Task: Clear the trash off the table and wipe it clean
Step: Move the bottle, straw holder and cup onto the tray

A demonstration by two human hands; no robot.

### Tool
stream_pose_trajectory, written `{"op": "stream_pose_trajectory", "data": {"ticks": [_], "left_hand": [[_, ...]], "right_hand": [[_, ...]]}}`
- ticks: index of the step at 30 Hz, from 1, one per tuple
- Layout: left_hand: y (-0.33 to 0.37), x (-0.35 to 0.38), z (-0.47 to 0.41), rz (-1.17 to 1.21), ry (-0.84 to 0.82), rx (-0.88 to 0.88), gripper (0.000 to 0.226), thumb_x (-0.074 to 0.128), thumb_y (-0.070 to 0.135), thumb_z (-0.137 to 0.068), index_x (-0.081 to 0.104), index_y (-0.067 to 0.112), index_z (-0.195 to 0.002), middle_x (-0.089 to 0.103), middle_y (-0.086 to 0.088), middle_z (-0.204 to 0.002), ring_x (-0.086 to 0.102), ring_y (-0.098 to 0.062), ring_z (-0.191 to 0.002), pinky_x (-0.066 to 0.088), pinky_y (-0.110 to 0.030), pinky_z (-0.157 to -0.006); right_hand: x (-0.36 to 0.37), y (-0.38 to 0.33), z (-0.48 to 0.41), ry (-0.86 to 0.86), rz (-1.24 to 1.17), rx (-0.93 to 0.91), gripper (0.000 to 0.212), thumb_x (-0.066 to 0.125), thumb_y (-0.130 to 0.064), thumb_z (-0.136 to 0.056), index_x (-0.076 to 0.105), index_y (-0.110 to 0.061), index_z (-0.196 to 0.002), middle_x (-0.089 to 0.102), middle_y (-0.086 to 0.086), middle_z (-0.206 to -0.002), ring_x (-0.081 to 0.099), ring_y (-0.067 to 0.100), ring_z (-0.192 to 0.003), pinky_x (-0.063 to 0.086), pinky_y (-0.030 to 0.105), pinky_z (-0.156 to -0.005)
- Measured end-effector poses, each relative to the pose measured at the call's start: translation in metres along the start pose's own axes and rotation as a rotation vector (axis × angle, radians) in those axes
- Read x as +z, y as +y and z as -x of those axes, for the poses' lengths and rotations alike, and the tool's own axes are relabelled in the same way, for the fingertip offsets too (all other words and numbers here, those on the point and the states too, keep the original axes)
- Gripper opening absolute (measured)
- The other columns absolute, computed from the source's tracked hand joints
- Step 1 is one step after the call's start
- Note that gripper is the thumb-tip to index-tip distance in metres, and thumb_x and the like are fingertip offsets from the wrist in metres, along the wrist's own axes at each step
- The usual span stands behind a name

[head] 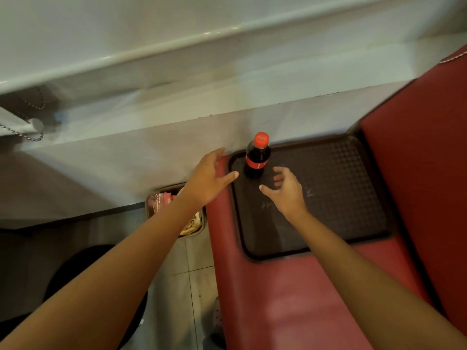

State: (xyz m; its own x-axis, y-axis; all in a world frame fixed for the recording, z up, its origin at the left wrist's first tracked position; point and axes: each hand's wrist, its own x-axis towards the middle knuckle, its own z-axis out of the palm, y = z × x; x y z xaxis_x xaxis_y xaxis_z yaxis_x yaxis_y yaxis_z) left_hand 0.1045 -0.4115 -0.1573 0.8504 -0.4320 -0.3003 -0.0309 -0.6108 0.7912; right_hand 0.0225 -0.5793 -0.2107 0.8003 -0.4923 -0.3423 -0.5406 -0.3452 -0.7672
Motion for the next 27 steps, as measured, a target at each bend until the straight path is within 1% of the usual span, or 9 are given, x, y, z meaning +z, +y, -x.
{"op": "stream_pose_trajectory", "data": {"ticks": [2, 7, 10, 11, 14, 17, 20, 23, 27], "left_hand": [[-0.002, -0.009, 0.023, 0.051, 0.033, -0.02, 0.063, 0.064, 0.022, -0.087, 0.033, 0.016, -0.141, 0.04, -0.003, -0.142, 0.043, -0.019, -0.127, 0.036, -0.025, -0.099], [-0.011, -0.04, 0.087, 0.06, 0.107, 0.003, 0.056, 0.064, 0.02, -0.087, 0.04, 0.014, -0.136, 0.047, 0.001, -0.132, 0.047, -0.012, -0.119, 0.039, -0.018, -0.092], [-0.019, -0.061, 0.128, -0.026, 0.142, 0.036, 0.054, 0.065, 0.022, -0.085, 0.043, 0.013, -0.134, 0.051, -0.004, -0.131, 0.049, -0.016, -0.12, 0.041, -0.032, -0.102], [-0.02, -0.068, 0.142, -0.041, 0.163, 0.054, 0.053, 0.065, 0.021, -0.085, 0.043, 0.013, -0.134, 0.052, -0.004, -0.131, 0.049, -0.016, -0.12, 0.039, -0.034, -0.103], [-0.021, -0.096, 0.181, -0.08, 0.238, 0.121, 0.05, 0.064, 0.021, -0.087, 0.045, 0.016, -0.132, 0.053, -0.003, -0.127, 0.051, -0.014, -0.117, 0.04, -0.03, -0.102], [-0.019, -0.13, 0.221, -0.133, 0.314, 0.172, 0.047, 0.061, 0.027, -0.089, 0.044, 0.021, -0.133, 0.049, 0.008, -0.126, 0.048, -0.003, -0.114, 0.036, -0.015, -0.095], [-0.015, -0.163, 0.271, -0.104, 0.446, 0.18, 0.046, 0.061, 0.024, -0.088, 0.046, 0.021, -0.131, 0.048, 0.013, -0.121, 0.047, 0.0, -0.112, 0.033, -0.012, -0.093], [-0.016, -0.192, 0.335, -0.053, 0.598, 0.161, 0.038, 0.061, 0.021, -0.089, 0.052, 0.018, -0.126, 0.053, 0.008, -0.117, 0.052, -0.003, -0.107, 0.039, -0.016, -0.093], [-0.029, -0.214, 0.432, 0.001, 0.793, 0.1, 0.022, 0.057, 0.025, -0.091, 0.056, 0.028, -0.113, 0.056, 0.011, -0.109, 0.056, 0.0, -0.1, 0.045, -0.013, -0.087]], "right_hand": [[-0.002, -0.007, 0.017, 0.006, -0.004, -0.027, 0.055, 0.071, -0.022, -0.08, 0.046, -0.014, -0.128, 0.051, 0.006, -0.113, 0.05, 0.013, -0.095, 0.041, 0.019, -0.072], [0.006, -0.046, 0.063, 0.004, -0.077, -0.109, 0.05, 0.071, -0.021, -0.08, 0.049, -0.012, -0.124, 0.053, 0.004, -0.105, 0.053, 0.015, -0.092, 0.046, 0.026, -0.081], [0.02, -0.081, 0.09, -0.01, -0.165, -0.172, 0.047, 0.071, -0.018, -0.08, 0.051, -0.011, -0.122, 0.054, 0.005, -0.101, 0.054, 0.016, -0.089, 0.044, 0.022, -0.079], [0.025, -0.094, 0.099, -0.014, -0.193, -0.191, 0.046, 0.071, -0.017, -0.08, 0.052, -0.01, -0.121, 0.055, 0.005, -0.1, 0.055, 0.016, -0.088, 0.044, 0.022, -0.078], [0.041, -0.132, 0.128, -0.041, -0.251, -0.263, 0.04, 0.07, -0.013, -0.08, 0.054, -0.011, -0.117, 0.056, 0.005, -0.097, 0.056, 0.018, -0.09, 0.048, 0.027, -0.083], [0.055, -0.169, 0.163, -0.091, -0.261, -0.356, 0.032, 0.068, -0.013, -0.082, 0.056, -0.014, -0.112, 0.058, 0.006, -0.099, 0.056, 0.017, -0.093, 0.045, 0.023, -0.081], [0.068, -0.202, 0.21, -0.143, -0.252, -0.466, 0.03, 0.068, -0.016, -0.082, 0.058, -0.016, -0.109, 0.057, 0.001, -0.097, 0.054, 0.014, -0.09, 0.042, 0.016, -0.076], [0.083, -0.232, 0.264, -0.199, -0.237, -0.554, 0.028, 0.068, -0.014, -0.081, 0.059, -0.013, -0.107, 0.058, 0.003, -0.096, 0.054, 0.015, -0.087, 0.043, 0.019, -0.078], [0.111, -0.26, 0.342, -0.355, -0.216, -0.662, 0.022, 0.066, -0.014, -0.083, 0.057, -0.016, -0.102, 0.057, 0.002, -0.095, 0.053, 0.013, -0.086, 0.041, 0.012, -0.074]]}}
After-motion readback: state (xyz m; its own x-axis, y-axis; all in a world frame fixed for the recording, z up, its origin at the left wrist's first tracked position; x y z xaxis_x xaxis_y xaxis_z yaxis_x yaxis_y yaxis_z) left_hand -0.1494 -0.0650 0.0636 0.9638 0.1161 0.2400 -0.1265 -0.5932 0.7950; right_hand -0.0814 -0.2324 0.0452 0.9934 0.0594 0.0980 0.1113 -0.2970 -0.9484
